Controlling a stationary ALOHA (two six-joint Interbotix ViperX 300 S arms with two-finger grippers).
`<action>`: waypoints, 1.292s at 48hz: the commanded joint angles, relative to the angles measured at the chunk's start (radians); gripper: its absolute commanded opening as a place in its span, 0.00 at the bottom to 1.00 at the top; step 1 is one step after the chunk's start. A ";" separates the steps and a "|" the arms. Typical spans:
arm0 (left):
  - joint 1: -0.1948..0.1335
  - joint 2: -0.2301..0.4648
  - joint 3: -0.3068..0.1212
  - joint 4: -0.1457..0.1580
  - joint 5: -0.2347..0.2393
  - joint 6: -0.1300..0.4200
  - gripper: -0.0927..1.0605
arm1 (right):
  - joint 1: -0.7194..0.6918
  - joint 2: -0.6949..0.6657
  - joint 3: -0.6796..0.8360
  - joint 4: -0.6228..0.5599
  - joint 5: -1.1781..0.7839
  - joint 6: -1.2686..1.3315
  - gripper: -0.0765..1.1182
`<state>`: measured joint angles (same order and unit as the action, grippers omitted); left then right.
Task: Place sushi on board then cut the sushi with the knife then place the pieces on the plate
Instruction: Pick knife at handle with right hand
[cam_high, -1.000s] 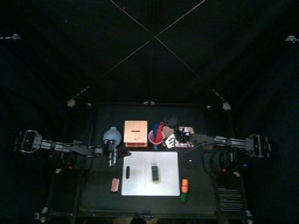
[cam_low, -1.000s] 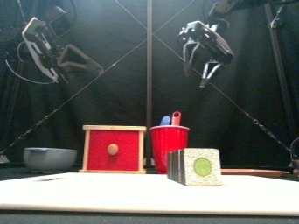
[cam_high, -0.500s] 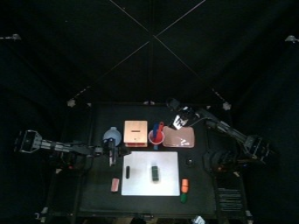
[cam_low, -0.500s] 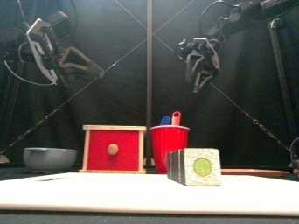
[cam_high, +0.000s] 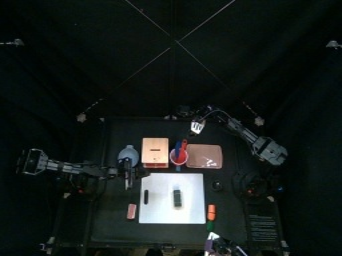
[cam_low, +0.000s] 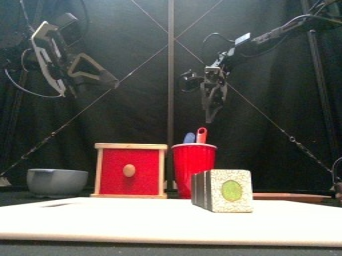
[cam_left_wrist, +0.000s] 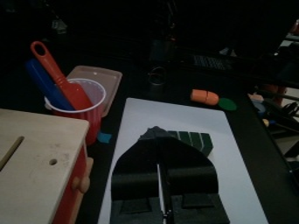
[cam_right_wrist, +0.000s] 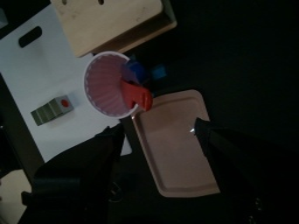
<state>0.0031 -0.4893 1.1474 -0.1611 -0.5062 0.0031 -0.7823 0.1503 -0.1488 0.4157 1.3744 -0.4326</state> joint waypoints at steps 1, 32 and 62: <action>0.003 -0.002 -0.018 -0.002 -0.011 -0.002 0.05 | 0.003 0.023 -0.067 0.025 0.029 -0.026 0.86; 0.003 -0.002 -0.008 -0.003 -0.008 -0.002 0.05 | 0.083 0.167 -0.129 -0.055 0.084 -0.078 0.86; 0.003 -0.002 0.006 -0.003 -0.008 0.000 0.05 | 0.124 0.181 -0.071 -0.106 0.084 -0.072 0.86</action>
<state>0.0046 -0.4878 1.1658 -0.1626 -0.5062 0.0015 -0.6627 0.3574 -0.2071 0.3083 1.4573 -0.5031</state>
